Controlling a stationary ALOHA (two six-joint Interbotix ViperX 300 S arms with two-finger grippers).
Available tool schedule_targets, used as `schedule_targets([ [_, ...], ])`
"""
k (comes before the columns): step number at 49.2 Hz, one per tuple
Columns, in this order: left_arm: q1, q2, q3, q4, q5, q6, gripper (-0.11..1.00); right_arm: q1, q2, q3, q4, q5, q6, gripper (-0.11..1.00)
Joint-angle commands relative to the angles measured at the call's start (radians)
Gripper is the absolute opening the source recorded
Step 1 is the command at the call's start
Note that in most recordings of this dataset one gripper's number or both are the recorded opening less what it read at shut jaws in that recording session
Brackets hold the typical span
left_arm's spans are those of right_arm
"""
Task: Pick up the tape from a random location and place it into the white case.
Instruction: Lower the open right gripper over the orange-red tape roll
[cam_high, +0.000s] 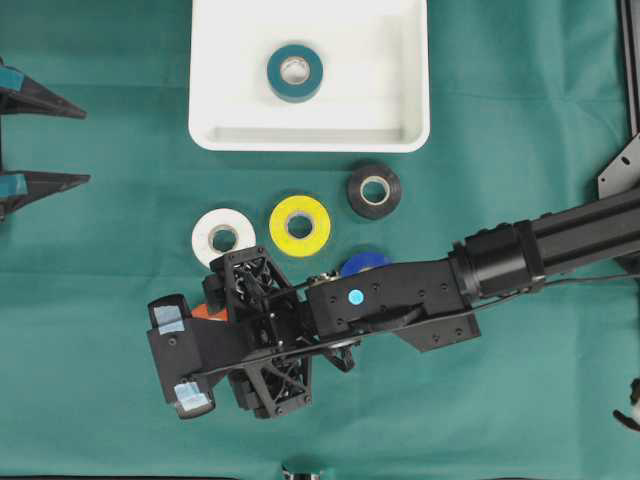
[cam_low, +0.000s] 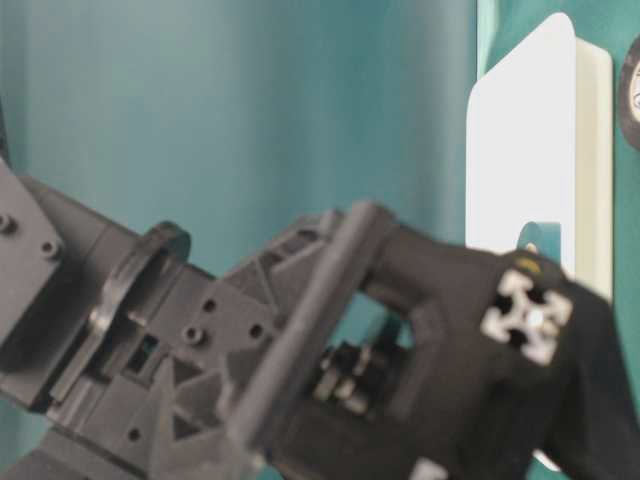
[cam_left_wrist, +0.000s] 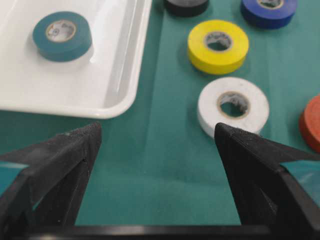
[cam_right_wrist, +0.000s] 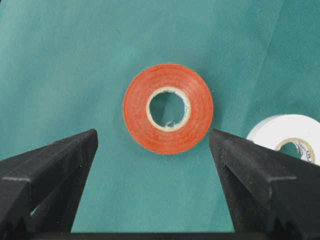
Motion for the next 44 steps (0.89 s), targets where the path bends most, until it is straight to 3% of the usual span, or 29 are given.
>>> schedule_targets([
  [1,0.008,0.011,-0.008,0.0,-0.003,0.0,0.99,-0.002,-0.021,-0.031,-0.002,-0.005,0.002,0.89],
  [44,0.009,0.011,-0.005,0.0,-0.003,0.0,0.99,0.003,0.012,-0.029,-0.005,-0.02,0.017,0.89],
])
